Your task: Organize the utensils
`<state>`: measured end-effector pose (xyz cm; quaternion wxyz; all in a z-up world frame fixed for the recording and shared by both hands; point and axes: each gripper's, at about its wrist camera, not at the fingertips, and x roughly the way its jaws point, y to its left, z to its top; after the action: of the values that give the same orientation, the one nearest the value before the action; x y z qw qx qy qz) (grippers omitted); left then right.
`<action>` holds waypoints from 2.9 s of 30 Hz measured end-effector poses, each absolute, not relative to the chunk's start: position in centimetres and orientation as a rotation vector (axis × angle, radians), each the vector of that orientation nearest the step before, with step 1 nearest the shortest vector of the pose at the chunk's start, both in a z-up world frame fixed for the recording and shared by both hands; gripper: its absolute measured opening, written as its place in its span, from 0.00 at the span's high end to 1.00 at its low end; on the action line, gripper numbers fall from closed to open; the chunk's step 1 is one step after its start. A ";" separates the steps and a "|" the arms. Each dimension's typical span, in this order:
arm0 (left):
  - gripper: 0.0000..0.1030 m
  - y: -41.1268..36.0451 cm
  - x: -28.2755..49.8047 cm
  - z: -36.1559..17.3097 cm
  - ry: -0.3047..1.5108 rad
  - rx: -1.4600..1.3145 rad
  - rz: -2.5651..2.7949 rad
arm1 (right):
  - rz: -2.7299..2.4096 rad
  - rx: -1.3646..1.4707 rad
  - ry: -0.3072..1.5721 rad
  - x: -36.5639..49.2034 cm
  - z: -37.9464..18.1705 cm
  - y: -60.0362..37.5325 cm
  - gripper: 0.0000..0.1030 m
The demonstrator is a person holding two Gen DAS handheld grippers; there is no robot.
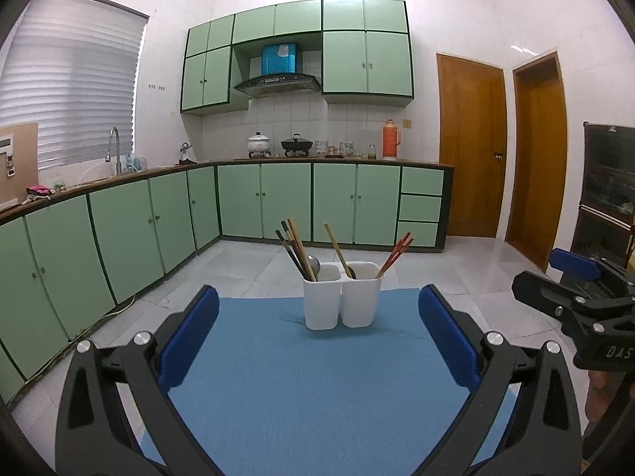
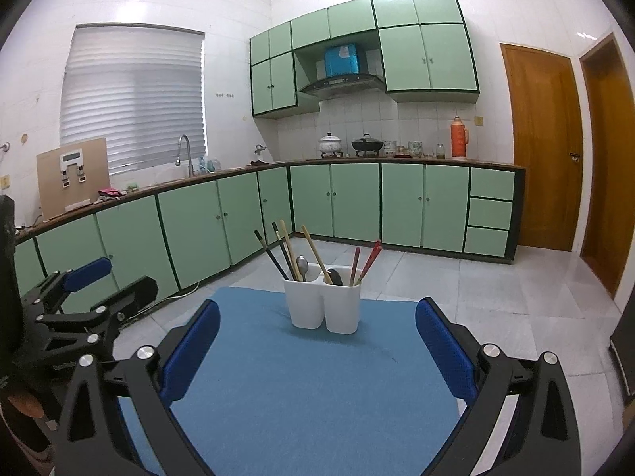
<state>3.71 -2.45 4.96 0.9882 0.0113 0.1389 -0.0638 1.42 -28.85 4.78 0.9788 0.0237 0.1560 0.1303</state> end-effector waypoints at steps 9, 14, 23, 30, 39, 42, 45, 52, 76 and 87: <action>0.05 -2.3 2.0 5.6 0.255 0.010 -0.133 | 0.267 0.041 0.300 0.5 5.0 -28.7 0.06; 0.05 -2.3 1.7 5.7 0.245 0.003 -0.130 | 0.272 0.036 0.292 -0.1 5.2 -28.5 0.06; 0.05 -2.3 1.2 5.8 0.235 0.002 -0.134 | 0.276 0.030 0.285 -0.5 5.4 -28.1 0.06; 0.05 -2.0 0.8 5.8 0.231 0.000 -0.131 | 0.277 0.030 0.281 -0.6 5.5 -28.0 0.06; 0.05 -2.1 0.8 5.8 0.230 0.005 -0.128 | 0.279 0.030 0.280 -0.9 5.5 -28.0 0.06; 0.05 -2.0 0.9 5.8 0.231 0.004 -0.128 | 0.278 0.029 0.281 -0.9 5.5 -28.0 0.06; 0.05 -1.9 0.8 5.9 0.232 0.004 -0.127 | 0.278 0.030 0.280 -0.9 5.5 -28.0 0.06; 0.05 -1.9 0.9 5.9 0.232 0.003 -0.127 | 0.280 0.027 0.281 -0.8 5.5 -27.8 0.06; 0.05 -1.7 0.8 5.8 0.235 0.001 -0.124 | 0.280 0.027 0.281 -0.8 5.5 -27.7 0.06; 0.05 -1.7 0.8 5.8 0.236 0.001 -0.122 | 0.280 0.026 0.282 -0.7 5.6 -27.7 0.06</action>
<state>0.83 -1.73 5.81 0.9912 0.0005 0.1177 -0.0608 -0.75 -27.68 5.55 0.9802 0.0131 0.1400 0.1390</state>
